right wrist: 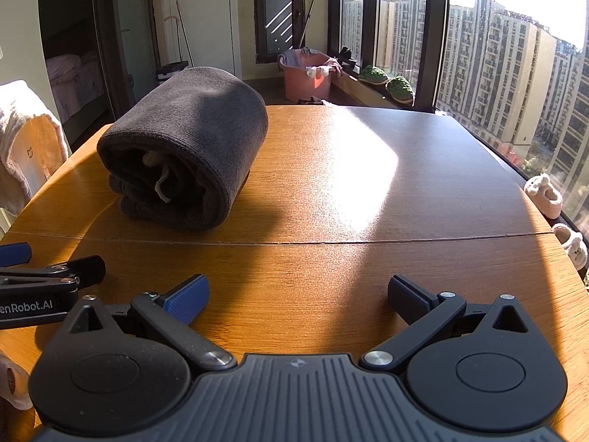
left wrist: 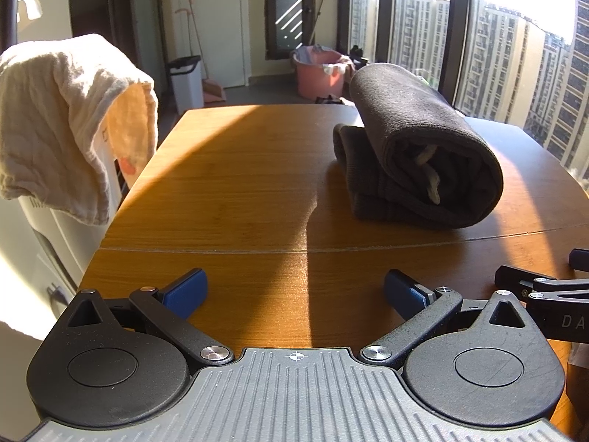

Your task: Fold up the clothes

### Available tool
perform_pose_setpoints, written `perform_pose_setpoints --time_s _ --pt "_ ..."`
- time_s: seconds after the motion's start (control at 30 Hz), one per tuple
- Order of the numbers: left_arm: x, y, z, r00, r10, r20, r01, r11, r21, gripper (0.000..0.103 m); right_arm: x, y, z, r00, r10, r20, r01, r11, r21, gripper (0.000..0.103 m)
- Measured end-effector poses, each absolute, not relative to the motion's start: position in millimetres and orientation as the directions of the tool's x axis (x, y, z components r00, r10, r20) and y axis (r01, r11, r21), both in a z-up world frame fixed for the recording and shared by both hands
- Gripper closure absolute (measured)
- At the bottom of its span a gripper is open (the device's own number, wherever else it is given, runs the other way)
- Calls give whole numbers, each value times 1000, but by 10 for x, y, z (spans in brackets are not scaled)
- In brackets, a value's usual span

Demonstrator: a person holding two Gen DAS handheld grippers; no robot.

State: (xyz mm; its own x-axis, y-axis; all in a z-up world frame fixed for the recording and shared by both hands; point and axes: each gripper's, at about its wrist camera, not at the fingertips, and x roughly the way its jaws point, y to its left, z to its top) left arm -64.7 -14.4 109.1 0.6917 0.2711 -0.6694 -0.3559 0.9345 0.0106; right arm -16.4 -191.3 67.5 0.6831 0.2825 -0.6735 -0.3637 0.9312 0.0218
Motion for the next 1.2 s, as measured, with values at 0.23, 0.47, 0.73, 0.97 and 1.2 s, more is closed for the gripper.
perform_pose_setpoints --time_s 0.23,0.47,0.73,0.97,1.2 --pt "-650 -162 1091 689 277 -670 -360 933 15 0 -163 -1871 669 689 263 -675 -342 940 18 0" --pt "-655 -215 1092 689 282 -667 -368 930 13 0 -128 -1871 656 705 229 -671 -294 956 18 0" --pt "-654 -213 1084 691 285 -665 -371 929 12 0 -152 -1853 648 711 224 -667 -286 958 17 0" --pt "-655 -212 1087 691 284 -665 -370 929 12 0 -125 -1858 647 711 225 -666 -286 958 17 0" --pt "-653 -221 1092 693 279 -665 -363 932 11 0 -107 -1860 651 703 234 -671 -301 953 17 0"
